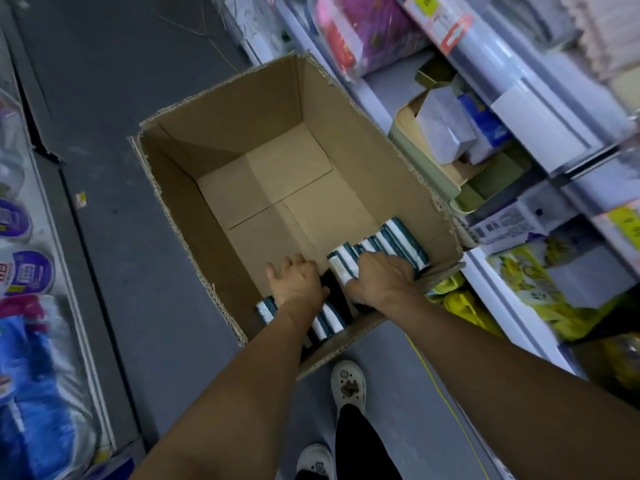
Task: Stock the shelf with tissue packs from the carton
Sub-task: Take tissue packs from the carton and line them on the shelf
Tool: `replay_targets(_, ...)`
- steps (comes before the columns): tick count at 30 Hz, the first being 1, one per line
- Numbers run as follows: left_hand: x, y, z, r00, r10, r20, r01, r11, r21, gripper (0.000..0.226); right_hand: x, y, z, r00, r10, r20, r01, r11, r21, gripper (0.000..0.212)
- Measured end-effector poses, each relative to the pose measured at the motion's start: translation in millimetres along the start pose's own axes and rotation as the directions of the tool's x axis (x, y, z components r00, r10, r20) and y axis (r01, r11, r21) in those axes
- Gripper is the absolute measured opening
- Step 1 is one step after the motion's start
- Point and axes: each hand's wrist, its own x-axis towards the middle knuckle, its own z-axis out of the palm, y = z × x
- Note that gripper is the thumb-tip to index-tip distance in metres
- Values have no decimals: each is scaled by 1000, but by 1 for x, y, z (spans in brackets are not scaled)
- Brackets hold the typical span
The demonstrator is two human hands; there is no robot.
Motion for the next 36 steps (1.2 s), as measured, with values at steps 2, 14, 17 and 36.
replay_targets(2,-7,-1,-2,997,-31,-71,18,982,-185,36,-10,1,-5,999,1,-43,1,999,46,27)
replay_targets(14,-133,-36,-80,953,-182,-242,-213,164,-963,40,-130,4,-53,938,117,-327,233,488,841,21)
replay_targets(17,-177,-47,-93,918,-77,-390,-365,226,-903,50,-175,4,-70,900,182,-397,333,302,893,10)
replay_targets(36,-343,63,-220,886,279,-371,-369,-62,-927,41,-367,71,-153,539,306,-785,574,549,608,35)
